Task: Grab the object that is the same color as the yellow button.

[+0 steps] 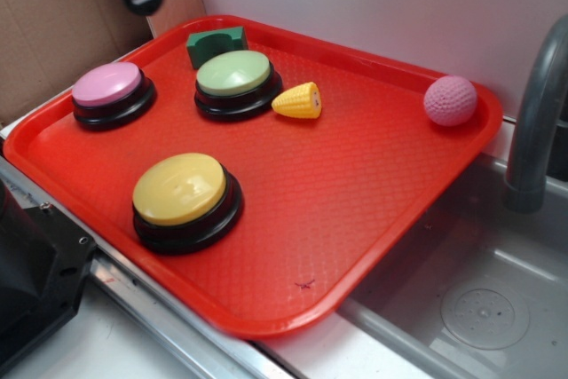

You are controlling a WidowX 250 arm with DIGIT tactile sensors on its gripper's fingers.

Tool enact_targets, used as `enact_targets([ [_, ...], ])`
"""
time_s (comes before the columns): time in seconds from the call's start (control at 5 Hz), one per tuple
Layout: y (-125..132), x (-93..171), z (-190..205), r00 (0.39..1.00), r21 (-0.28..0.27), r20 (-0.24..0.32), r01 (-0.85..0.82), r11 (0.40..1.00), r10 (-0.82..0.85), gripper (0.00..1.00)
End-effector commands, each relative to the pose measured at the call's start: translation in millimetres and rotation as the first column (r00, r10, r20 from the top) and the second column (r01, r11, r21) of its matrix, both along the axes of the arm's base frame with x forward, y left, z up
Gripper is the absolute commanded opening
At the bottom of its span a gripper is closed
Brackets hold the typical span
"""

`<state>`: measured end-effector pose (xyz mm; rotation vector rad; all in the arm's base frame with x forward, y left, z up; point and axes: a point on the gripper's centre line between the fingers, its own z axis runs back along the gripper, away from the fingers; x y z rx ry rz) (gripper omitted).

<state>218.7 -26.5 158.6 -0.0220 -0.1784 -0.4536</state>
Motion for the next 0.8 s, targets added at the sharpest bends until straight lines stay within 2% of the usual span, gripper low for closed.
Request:
enact_targets([
  [0.0,-12.8,53.4,-5.5,0.994,-0.018,0.068,0.085,0.996,-0.083,1.00],
  [0.2,-12.8,53.4,-5.5,0.994,-0.018,0.068,0.085,0.996,-0.083,1.00],
  [0.4,-28.3,87.5,-55.0,0.945,-0.057,0.049,0.327,0.943,-0.325,1.00],
  [0.6,-43.3,97.2,-91.3,0.874,-0.042,0.124,0.478,0.877,-0.470,1.00],
])
